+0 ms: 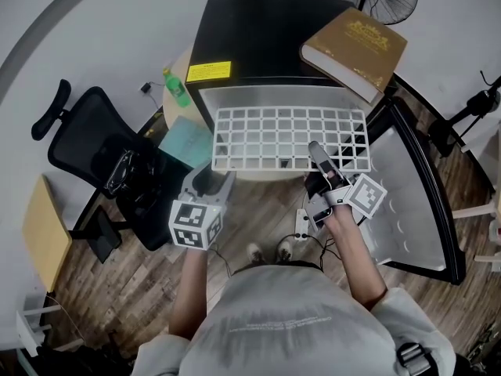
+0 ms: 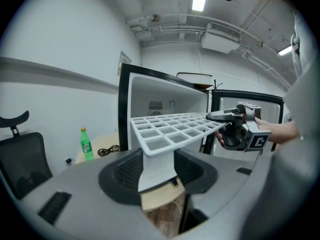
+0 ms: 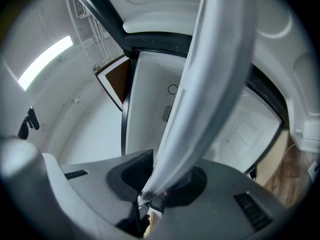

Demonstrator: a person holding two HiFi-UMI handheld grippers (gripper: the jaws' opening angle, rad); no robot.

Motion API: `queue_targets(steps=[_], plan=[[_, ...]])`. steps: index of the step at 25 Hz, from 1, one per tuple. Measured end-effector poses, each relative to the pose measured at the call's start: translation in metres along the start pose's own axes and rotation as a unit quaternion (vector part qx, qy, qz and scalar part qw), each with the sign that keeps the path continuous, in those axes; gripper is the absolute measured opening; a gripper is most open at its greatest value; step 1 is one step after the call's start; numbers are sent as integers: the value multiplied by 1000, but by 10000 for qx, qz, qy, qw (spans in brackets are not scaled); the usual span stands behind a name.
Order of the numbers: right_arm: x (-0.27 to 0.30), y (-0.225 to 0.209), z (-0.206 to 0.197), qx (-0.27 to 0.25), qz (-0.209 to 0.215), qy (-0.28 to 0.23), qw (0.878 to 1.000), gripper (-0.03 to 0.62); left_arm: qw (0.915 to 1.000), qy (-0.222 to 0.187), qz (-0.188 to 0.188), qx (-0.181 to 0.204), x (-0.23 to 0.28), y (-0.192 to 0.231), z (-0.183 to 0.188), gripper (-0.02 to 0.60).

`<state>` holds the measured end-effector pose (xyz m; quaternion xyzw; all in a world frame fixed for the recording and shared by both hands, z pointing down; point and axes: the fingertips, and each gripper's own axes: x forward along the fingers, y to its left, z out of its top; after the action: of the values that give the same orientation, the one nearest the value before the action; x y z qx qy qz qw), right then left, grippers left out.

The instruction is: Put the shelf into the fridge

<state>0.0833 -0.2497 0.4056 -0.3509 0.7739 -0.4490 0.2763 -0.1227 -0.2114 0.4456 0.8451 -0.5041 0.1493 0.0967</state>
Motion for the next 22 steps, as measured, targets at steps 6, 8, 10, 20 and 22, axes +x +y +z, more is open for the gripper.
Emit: queue_targets(steps=[6, 8, 10, 20, 22], plan=[[0, -3, -1, -13, -34, 64, 10000, 58, 10000, 37, 10, 12, 1, 1, -2, 199], [-1, -4, -1, 86, -50, 44, 9999, 58, 10000, 36, -1, 14, 1, 0, -2, 199], [-1, -4, -1, 222, -28, 16, 9997, 58, 10000, 17, -8, 1, 1, 1, 0, 199], [0, -7, -3, 463, 46, 33, 9989, 58, 10000, 85, 11, 26, 0, 3, 2, 198], [0, -7, -4, 491, 46, 19, 9988, 58, 10000, 94, 5, 31, 1, 3, 1, 198]])
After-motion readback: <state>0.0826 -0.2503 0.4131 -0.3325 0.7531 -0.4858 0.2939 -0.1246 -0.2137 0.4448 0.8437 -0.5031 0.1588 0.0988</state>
